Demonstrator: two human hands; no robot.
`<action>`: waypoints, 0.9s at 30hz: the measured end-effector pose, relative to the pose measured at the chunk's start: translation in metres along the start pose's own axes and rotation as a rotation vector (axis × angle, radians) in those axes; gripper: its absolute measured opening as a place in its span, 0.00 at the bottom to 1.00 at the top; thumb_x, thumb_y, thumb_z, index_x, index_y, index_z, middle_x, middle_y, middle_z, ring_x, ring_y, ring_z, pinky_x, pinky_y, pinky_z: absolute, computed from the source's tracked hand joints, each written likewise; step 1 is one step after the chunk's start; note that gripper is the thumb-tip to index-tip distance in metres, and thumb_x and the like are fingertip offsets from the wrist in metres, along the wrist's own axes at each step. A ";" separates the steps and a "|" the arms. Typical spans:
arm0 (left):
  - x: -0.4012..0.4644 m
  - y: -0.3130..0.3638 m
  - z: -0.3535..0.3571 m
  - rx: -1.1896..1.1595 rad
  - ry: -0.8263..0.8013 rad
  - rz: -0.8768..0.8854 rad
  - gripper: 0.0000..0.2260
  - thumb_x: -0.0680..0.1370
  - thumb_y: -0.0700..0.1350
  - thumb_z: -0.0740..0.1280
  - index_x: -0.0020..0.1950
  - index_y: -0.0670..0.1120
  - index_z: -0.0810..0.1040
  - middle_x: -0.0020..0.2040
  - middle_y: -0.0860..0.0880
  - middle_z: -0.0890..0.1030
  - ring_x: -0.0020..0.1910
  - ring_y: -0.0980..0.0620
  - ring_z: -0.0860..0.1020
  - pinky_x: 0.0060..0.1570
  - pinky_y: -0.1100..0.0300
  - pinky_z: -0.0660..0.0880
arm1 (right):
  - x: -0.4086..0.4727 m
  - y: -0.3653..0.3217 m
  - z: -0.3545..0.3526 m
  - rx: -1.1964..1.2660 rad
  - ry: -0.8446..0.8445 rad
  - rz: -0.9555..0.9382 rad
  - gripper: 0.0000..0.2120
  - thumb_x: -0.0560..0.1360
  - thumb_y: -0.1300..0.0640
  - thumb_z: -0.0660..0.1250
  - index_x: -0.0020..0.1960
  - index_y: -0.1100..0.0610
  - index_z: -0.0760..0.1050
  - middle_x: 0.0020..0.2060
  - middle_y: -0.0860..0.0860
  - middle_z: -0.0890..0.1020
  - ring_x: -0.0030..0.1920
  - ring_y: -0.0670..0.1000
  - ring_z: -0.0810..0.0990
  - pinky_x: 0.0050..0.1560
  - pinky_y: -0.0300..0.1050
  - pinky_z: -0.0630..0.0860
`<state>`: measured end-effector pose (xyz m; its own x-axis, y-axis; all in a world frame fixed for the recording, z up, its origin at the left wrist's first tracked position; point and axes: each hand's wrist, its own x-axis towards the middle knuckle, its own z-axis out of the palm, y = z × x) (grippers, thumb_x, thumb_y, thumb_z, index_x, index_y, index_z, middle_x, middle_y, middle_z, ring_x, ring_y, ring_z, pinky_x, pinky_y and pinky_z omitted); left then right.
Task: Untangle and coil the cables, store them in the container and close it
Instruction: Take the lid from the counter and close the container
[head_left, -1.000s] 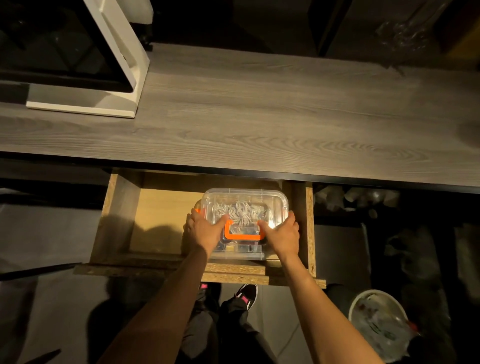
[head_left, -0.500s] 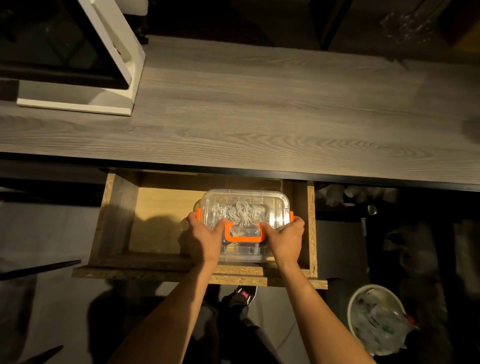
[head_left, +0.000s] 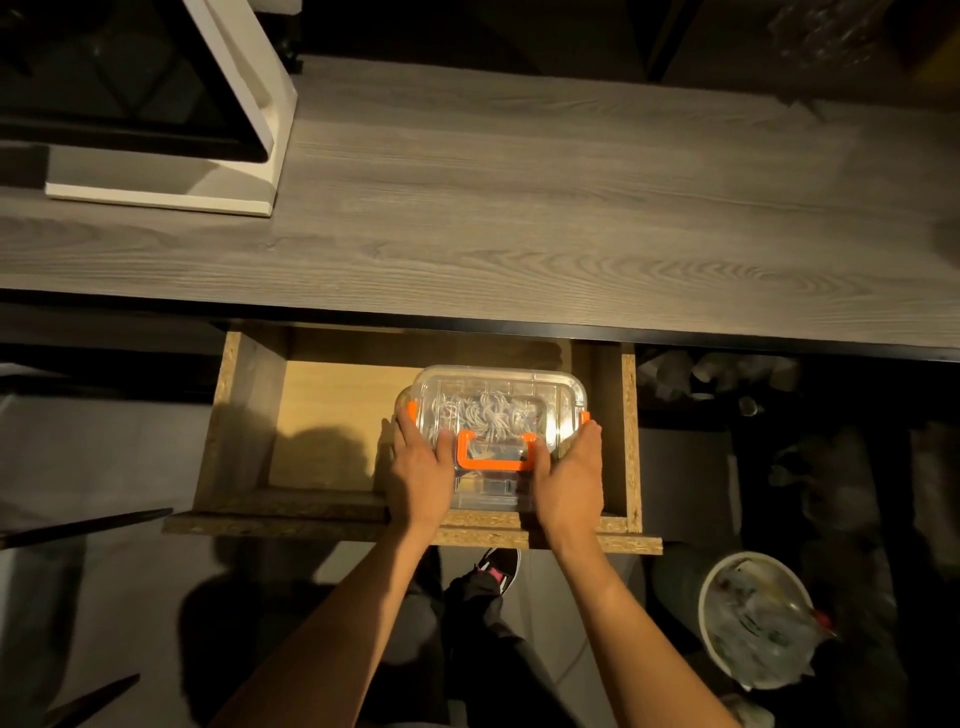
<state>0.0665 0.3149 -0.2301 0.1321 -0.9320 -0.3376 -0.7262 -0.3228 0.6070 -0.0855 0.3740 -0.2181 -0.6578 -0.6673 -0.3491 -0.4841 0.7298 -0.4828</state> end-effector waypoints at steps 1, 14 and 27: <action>-0.004 -0.001 -0.001 -0.023 -0.021 -0.001 0.33 0.82 0.52 0.62 0.81 0.43 0.50 0.78 0.40 0.62 0.74 0.39 0.66 0.67 0.50 0.68 | -0.010 -0.002 0.001 -0.032 0.027 -0.056 0.38 0.81 0.41 0.59 0.81 0.60 0.49 0.79 0.57 0.58 0.79 0.56 0.57 0.77 0.53 0.60; -0.026 -0.013 -0.027 0.237 0.075 0.092 0.40 0.81 0.56 0.58 0.80 0.43 0.35 0.81 0.42 0.39 0.80 0.44 0.41 0.78 0.45 0.46 | 0.000 -0.016 0.015 -0.386 0.118 -0.355 0.34 0.81 0.38 0.47 0.81 0.54 0.46 0.80 0.56 0.52 0.81 0.56 0.44 0.79 0.58 0.46; 0.040 0.042 -0.076 -0.846 -0.295 -0.611 0.37 0.80 0.65 0.58 0.82 0.49 0.50 0.81 0.43 0.54 0.79 0.40 0.57 0.74 0.43 0.59 | 0.017 -0.082 -0.003 0.241 0.253 0.256 0.47 0.79 0.39 0.62 0.79 0.66 0.39 0.80 0.63 0.45 0.80 0.61 0.44 0.79 0.52 0.43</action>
<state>0.0922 0.2512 -0.1635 0.0640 -0.5349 -0.8425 0.1228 -0.8336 0.5386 -0.0586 0.3030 -0.1820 -0.8746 -0.3899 -0.2881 -0.1582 0.7913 -0.5905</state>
